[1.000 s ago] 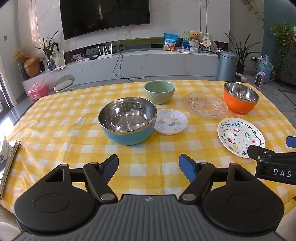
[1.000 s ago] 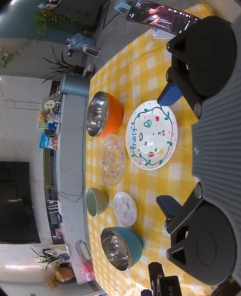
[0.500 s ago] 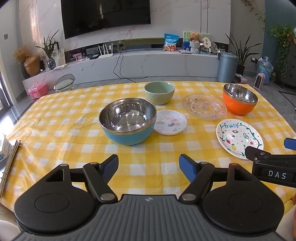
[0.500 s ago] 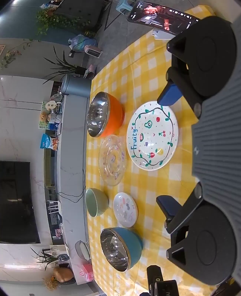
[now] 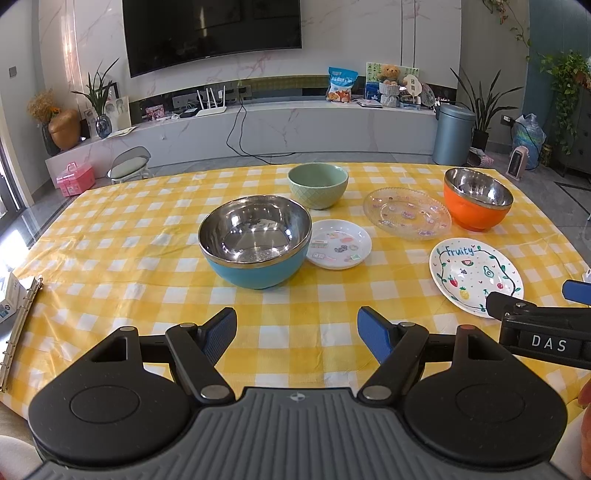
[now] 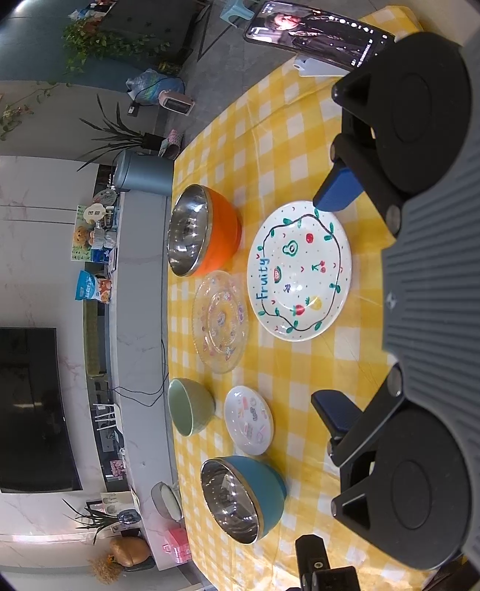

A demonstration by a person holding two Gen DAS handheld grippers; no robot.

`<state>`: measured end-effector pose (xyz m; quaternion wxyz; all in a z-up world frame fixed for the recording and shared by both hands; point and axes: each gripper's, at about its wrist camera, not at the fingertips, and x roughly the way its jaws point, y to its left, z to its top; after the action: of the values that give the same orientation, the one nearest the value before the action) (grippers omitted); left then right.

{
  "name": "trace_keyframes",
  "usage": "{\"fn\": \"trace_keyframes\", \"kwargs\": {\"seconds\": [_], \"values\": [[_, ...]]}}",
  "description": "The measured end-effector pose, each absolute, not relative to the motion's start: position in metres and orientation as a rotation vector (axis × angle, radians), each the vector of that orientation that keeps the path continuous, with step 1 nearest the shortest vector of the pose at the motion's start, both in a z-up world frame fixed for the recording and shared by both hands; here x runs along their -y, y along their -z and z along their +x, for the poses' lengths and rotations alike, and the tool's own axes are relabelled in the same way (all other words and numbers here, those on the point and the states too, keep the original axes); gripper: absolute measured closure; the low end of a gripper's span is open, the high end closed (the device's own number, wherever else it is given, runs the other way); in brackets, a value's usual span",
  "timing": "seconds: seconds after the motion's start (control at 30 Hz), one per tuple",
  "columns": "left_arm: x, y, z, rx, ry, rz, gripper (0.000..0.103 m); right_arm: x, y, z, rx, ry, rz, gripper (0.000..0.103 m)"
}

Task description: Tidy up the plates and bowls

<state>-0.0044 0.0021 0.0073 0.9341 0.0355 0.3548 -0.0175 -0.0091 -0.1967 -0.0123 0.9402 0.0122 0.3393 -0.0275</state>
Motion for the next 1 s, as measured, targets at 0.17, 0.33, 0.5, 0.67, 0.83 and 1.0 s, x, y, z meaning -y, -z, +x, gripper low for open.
{"fn": "trace_keyframes", "kwargs": {"seconds": [0.17,0.33,0.5,0.67,0.83,1.0], "values": [[-0.0019,-0.0091,-0.0055,-0.724,0.035,0.072,0.016,0.1978,0.0129,-0.0083,-0.698,0.060,0.036,0.002],[-0.0017,-0.0098,-0.0059,-0.724,0.036,0.073,0.016,0.1991,0.0131,-0.0080,-0.701,0.060,0.042,0.002],[-0.0017,-0.0090,-0.0054,-0.725,0.035,0.073,0.016,0.1987,0.0135,-0.0079,-0.703,0.060,0.042,0.002],[-0.0014,-0.0098,-0.0059,-0.726,0.035,0.073,0.016,0.1989,0.0144,-0.0081,-0.705,0.060,0.043,0.002],[-0.0015,-0.0105,-0.0059,-0.731,0.034,0.067,0.016,0.1993,0.0152,-0.0074,-0.710,0.063,0.044,0.002],[-0.0030,-0.0166,-0.0071,-0.728,0.031,0.057,0.016,0.2001,0.0161,-0.0064,-0.712,0.069,0.049,0.002]]}}
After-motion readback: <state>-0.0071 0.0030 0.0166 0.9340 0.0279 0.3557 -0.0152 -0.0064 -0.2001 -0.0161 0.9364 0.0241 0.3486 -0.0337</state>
